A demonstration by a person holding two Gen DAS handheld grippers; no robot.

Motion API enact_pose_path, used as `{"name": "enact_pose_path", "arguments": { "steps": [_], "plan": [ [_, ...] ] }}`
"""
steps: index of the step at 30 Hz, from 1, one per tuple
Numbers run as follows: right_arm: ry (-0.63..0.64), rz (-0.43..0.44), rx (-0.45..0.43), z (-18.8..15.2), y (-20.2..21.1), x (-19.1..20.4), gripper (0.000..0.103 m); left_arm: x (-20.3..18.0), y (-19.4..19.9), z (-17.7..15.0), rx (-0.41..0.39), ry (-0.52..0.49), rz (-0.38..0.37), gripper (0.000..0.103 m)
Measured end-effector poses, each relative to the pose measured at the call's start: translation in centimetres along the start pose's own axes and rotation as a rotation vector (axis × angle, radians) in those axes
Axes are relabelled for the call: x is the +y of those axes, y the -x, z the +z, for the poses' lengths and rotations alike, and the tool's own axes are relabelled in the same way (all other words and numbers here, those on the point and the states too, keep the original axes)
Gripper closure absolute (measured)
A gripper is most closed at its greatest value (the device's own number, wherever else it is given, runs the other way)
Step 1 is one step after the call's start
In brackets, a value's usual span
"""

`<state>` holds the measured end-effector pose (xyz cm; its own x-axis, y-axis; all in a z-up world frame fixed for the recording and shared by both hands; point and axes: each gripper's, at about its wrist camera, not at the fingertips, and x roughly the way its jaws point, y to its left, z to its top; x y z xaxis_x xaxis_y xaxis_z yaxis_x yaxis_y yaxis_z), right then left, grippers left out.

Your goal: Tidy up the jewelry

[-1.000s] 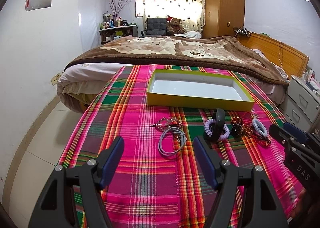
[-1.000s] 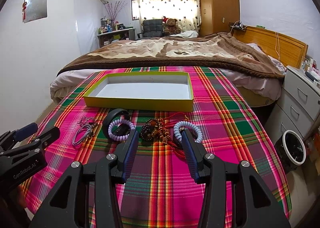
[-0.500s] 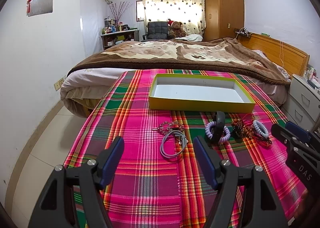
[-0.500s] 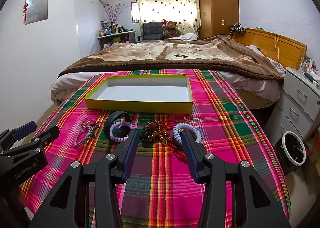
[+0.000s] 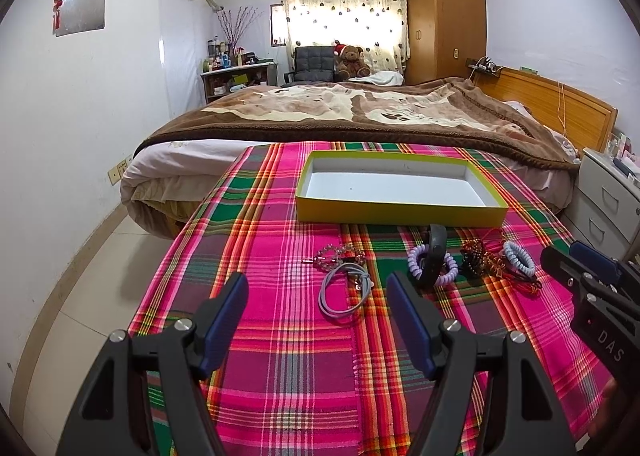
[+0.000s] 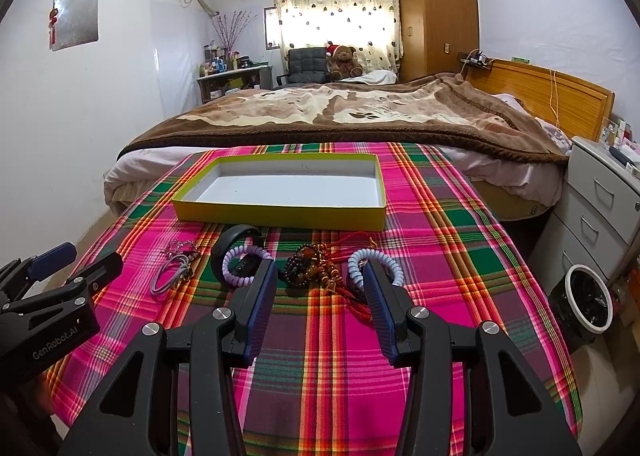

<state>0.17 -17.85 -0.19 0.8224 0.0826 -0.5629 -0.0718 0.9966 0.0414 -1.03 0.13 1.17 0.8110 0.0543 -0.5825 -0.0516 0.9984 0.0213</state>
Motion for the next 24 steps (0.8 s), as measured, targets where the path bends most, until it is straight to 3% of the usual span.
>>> {"name": "enact_pose_path", "arguments": {
  "steps": [24],
  "plan": [
    [0.000,0.002,0.009,0.0,-0.7,-0.6,0.057,-0.1,-1.7,-0.3,0.050,-0.027,-0.027,0.030]
  ]
}}
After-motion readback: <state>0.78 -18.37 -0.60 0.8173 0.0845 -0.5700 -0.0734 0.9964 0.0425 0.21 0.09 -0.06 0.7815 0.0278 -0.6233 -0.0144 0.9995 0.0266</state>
